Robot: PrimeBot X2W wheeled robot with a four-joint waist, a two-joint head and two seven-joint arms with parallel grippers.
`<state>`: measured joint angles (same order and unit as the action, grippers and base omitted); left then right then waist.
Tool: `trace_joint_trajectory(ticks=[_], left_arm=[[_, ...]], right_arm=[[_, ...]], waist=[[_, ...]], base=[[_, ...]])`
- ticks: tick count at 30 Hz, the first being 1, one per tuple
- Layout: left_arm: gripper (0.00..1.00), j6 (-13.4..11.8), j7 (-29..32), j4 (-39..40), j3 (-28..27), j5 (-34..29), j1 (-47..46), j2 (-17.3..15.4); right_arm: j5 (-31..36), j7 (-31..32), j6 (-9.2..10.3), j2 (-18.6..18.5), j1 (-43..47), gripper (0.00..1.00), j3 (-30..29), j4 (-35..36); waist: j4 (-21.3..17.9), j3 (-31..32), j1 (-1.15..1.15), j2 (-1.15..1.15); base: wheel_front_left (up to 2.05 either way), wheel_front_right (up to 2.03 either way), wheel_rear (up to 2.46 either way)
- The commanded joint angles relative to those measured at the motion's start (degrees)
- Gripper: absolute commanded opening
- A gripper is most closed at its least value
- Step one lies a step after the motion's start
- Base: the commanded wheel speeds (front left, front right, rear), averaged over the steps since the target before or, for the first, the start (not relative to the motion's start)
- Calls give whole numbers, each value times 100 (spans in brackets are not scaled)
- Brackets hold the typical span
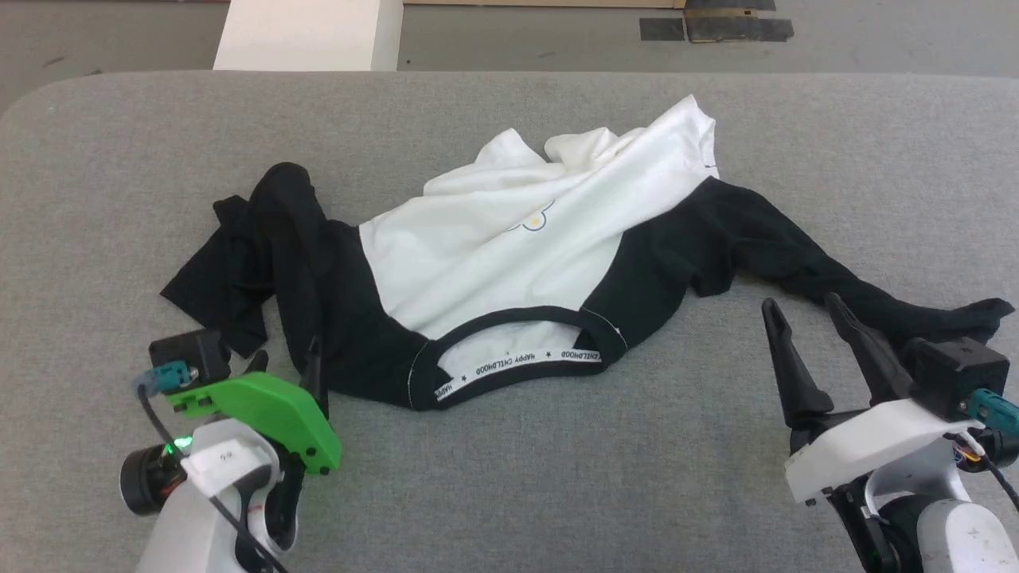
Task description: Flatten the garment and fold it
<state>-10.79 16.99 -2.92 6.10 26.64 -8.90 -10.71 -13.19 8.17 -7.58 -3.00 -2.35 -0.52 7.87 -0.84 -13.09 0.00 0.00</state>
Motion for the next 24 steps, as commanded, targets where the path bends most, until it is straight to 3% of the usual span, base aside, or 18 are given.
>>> trace_joint_trajectory(ticks=[1,5,11,12,14,24], left_arm=[[100,47,16,-111,11,-31,-181,-44],[100,37,229,-604,69,-45,-432,-98],[100,-220,527,-1293,82,-186,-681,-202],[93,-233,605,-1370,85,-159,-683,-195],[0,-221,649,-1399,88,-98,-664,-163],[0,-326,-198,-918,-311,139,-175,4]], right_arm=[[-28,28,9,13,0,100,24,21],[-35,27,9,13,-35,100,95,16],[-56,19,9,13,-81,100,171,1],[-55,22,9,13,-81,100,168,-4],[-60,37,9,13,-73,100,152,-7],[-43,306,9,13,-342,100,211,-328]], waist=[[-29,-22,0,0],[-128,-81,0,0],[-280,-158,0,0],[-297,-164,0,0],[-314,-172,0,0],[-105,-215,0,0]], base=[[0,0,0],[0,0,0],[0,0,0],[0,0,0],[0,0,0],[0,0,0]])
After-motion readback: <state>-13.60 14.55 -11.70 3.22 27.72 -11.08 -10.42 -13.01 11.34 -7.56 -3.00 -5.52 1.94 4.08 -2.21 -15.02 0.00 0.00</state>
